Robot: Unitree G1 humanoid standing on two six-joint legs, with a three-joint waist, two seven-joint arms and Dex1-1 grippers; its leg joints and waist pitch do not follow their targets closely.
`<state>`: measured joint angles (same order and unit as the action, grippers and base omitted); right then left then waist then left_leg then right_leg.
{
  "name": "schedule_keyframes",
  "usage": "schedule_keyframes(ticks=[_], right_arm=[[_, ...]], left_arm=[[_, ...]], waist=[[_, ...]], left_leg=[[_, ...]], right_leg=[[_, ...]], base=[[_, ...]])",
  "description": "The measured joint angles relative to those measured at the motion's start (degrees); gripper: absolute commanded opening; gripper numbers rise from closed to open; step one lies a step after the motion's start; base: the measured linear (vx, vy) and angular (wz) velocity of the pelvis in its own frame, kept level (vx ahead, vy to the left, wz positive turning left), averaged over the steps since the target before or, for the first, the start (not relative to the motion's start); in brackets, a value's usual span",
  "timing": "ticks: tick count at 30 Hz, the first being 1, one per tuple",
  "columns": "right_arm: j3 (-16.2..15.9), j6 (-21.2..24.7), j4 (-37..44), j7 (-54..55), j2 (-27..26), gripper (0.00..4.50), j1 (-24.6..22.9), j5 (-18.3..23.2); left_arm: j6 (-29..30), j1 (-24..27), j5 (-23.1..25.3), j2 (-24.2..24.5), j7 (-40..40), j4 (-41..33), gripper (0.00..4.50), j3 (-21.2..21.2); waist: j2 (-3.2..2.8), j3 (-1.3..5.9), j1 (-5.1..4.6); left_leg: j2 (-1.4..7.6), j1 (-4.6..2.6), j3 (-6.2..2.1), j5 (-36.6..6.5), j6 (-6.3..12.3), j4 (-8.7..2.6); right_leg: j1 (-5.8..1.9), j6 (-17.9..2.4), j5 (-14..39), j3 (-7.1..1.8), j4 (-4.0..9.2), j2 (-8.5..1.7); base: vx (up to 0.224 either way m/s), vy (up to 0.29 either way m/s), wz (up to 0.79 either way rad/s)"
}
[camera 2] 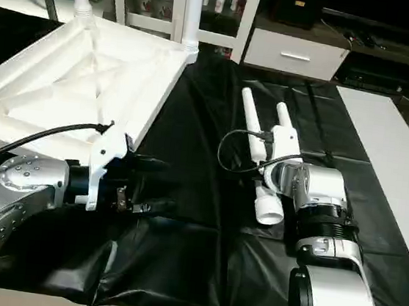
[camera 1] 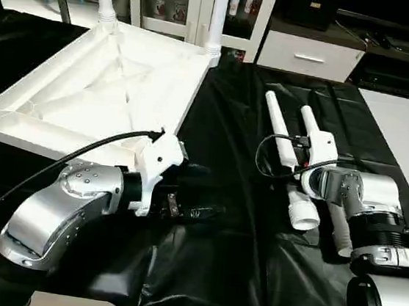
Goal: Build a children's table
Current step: Pick table leg
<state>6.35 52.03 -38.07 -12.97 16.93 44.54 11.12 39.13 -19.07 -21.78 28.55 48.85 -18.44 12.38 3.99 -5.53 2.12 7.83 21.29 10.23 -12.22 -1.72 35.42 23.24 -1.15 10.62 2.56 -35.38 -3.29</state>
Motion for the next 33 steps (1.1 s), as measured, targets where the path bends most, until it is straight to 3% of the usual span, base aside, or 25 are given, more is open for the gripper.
schedule_keyframes(ticks=[13,21,26,28,30,33], right_arm=[[1.15,-0.1,-0.46,-0.1,0.01,1.86,-0.05,0.5],[3.36,-1.12,-0.32,-0.38,-0.03,1.78,-1.11,2.01],[8.21,0.75,6.4,-6.92,-1.59,1.78,-3.16,9.69],[9.1,2.27,9.59,-8.72,-1.48,1.78,-3.01,11.88],[9.46,6.11,15.23,-11.94,-0.26,1.78,-4.98,15.23],[9.2,8.24,19.63,-14.92,0.51,1.78,-8.12,17.39]], left_arm=[[0.01,0.0,-0.06,-0.03,-0.25,-0.01,4.5,0.36],[-0.01,0.0,-0.02,-0.21,-0.49,-0.01,4.5,0.39],[-0.34,-0.82,-0.57,-2.1,-2.09,0.14,4.5,-0.85],[-0.6,-1.76,-1.05,-2.71,-2.9,0.17,4.5,-1.71],[-0.58,-2.09,-1.79,-4.86,-4.73,1.0,4.5,-4.19],[-0.43,-2.99,-2.35,-5.76,-6.52,2.16,4.5,-5.86]], waist=[[0.02,-0.01,-0.07],[0.03,-0.02,-0.04],[0.04,-0.05,-0.12],[0.04,-0.05,0.0],[0.05,-0.05,0.36],[0.05,-0.05,0.89]], left_leg=[[0.0,0.0,0.0,0.0,0.0,0.0],[0.01,0.0,0.01,0.0,0.0,-0.01],[0.02,0.02,0.01,0.0,0.02,-0.01],[0.04,0.0,0.01,0.01,0.02,-0.02],[0.06,0.01,0.01,0.01,0.02,-0.08],[0.07,0.02,0.04,0.01,0.04,-0.08]], right_leg=[[0.0,0.0,0.0,0.0,0.01,0.0],[0.0,0.0,0.0,0.01,0.01,0.0],[0.02,0.01,0.0,0.0,0.0,0.01],[0.01,0.01,0.0,0.02,0.0,0.01],[-0.03,0.01,0.01,0.06,0.06,0.01],[-0.04,0.01,0.0,0.06,0.14,0.01]], base=[[0.0,0.0,0.0],[0.0,0.0,0.0],[0.0,0.0,0.0],[0.0,0.0,0.0],[0.0,0.0,0.0],[0.0,0.0,0.0]])
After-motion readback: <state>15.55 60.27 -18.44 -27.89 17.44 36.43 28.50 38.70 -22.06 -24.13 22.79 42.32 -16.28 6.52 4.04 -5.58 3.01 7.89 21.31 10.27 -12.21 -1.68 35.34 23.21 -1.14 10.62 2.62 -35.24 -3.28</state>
